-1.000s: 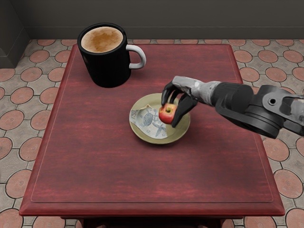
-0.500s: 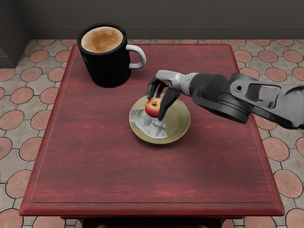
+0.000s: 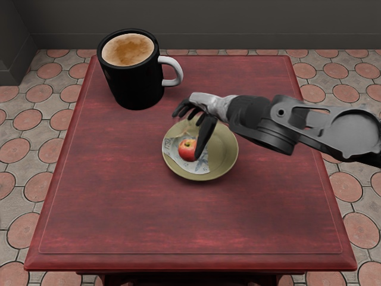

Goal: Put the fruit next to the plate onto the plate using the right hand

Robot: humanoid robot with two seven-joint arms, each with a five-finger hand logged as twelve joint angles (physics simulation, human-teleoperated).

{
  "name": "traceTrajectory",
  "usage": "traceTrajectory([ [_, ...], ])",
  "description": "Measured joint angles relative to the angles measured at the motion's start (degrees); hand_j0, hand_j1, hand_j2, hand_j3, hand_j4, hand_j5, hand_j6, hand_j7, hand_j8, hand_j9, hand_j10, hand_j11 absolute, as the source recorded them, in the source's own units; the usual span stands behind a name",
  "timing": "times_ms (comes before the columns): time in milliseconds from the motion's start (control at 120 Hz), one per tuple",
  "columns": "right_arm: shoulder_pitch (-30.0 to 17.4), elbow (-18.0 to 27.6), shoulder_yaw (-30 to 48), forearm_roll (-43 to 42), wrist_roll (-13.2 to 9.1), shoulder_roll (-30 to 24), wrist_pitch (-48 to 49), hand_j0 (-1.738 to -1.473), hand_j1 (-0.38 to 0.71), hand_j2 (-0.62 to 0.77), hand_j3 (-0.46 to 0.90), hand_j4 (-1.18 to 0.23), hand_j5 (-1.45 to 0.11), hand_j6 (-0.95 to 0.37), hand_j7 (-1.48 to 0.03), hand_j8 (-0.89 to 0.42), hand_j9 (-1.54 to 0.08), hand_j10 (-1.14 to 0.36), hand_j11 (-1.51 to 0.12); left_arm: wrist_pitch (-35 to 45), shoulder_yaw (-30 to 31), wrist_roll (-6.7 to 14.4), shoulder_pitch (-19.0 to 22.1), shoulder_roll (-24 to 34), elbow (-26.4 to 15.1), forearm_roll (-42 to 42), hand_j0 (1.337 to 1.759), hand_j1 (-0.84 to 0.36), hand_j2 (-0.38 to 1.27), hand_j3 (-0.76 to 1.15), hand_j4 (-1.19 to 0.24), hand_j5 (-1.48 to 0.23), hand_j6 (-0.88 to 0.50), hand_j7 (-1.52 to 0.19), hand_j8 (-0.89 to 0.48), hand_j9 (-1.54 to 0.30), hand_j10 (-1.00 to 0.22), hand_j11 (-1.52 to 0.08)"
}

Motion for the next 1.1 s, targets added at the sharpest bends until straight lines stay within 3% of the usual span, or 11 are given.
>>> traceTrajectory([
  [208, -0.01, 0.1, 0.46, 1.07, 0.0, 0.17, 1.09, -1.658, -0.24, 0.08, 0.0, -0.14, -0.19, -0.09, -0.18, -0.08, -0.19, -0.14, -0.19, 0.0, 0.0, 0.0, 0.0, 0.0, 0.01, 0.0, 1.658, 0.35, 0.0, 0.0, 0.0, 0.0, 0.0, 0.0, 0.0, 0.0, 0.0, 0.0],
  [317, -0.36, 0.12, 2.8, 10.17, 0.0, 0.32, 6.56, -1.658, -0.29, 0.05, 0.0, -0.08, -0.11, -0.05, -0.11, -0.05, -0.11, -0.08, -0.11, 0.0, -0.01, 0.0, 0.0, 0.0, 0.02, 0.0, 1.658, 0.35, 0.0, 0.0, 0.0, 0.0, 0.0, 0.0, 0.0, 0.0, 0.0, 0.0],
  [400, -2.57, 0.07, 7.07, 19.31, 0.0, -0.61, 17.19, -1.658, -0.31, 0.03, 0.0, -0.06, -0.07, -0.04, -0.07, -0.03, -0.07, -0.06, -0.07, 0.0, -0.01, 0.0, -0.05, 0.0, 0.0, 0.0, 1.658, 0.35, 0.0, 0.0, 0.0, 0.0, 0.0, 0.0, 0.0, 0.0, 0.0, 0.0],
  [492, -6.17, -0.12, 12.55, 30.68, 0.0, -4.85, 30.7, -1.658, -0.32, 0.02, 0.0, -0.04, -0.05, -0.02, -0.05, -0.02, -0.05, -0.04, -0.05, 0.0, 0.0, 0.0, -0.09, 0.0, 0.0, 0.0, 1.658, 0.35, 0.0, 0.0, 0.0, 0.0, 0.0, 0.0, 0.0, 0.0, 0.0, 0.0],
  [600, -8.14, -0.3, 15.16, 39.2, 0.0, -8.61, 37.29, -1.658, -0.33, 0.01, 0.0, -0.02, -0.03, -0.01, -0.03, -0.01, -0.03, -0.02, -0.03, 0.0, 0.01, 0.0, -0.09, 0.0, -0.01, 0.0, 1.658, 0.35, 0.0, 0.0, 0.0, 0.0, 0.0, 0.0, 0.0, 0.0, 0.0, 0.0],
  [708, -10.89, -1.1, 15.72, 45.25, 0.0, -13.23, 39.62, -1.658, -0.34, 0.01, 0.0, -0.01, -0.02, -0.01, -0.02, -0.01, -0.02, -0.01, -0.02, 0.0, 0.01, 0.0, -0.09, 0.0, -0.01, 0.0, 1.658, 0.35, 0.0, 0.0, 0.0, 0.0, 0.0, 0.0, 0.0, 0.0, 0.0, 0.0],
  [850, -14.35, -2.96, 13.63, 54.31, 0.0, -25.41, 40.57, -1.658, -0.34, 0.0, 0.0, -0.01, -0.01, 0.0, -0.01, 0.0, -0.01, -0.01, -0.01, 0.0, 0.01, 0.0, -0.09, 0.0, -0.01, 0.0, 1.658, 0.35, 0.0, 0.0, 0.0, 0.0, 0.0, 0.0, 0.0, 0.0, 0.0, 0.0],
  [1100, -16.19, -7.65, 12.27, 58.9, 0.0, -36.91, 40.89, -1.658, -0.35, 0.0, 0.0, 0.0, 0.0, 0.0, 0.0, 0.0, 0.0, 0.0, 0.0, 0.0, -0.01, 0.0, -0.4, 0.0, -0.01, -0.02, 1.658, 0.35, 0.0, 0.0, 0.0, 0.0, 0.0, 0.0, 0.0, 0.0, 0.0, 0.0],
])
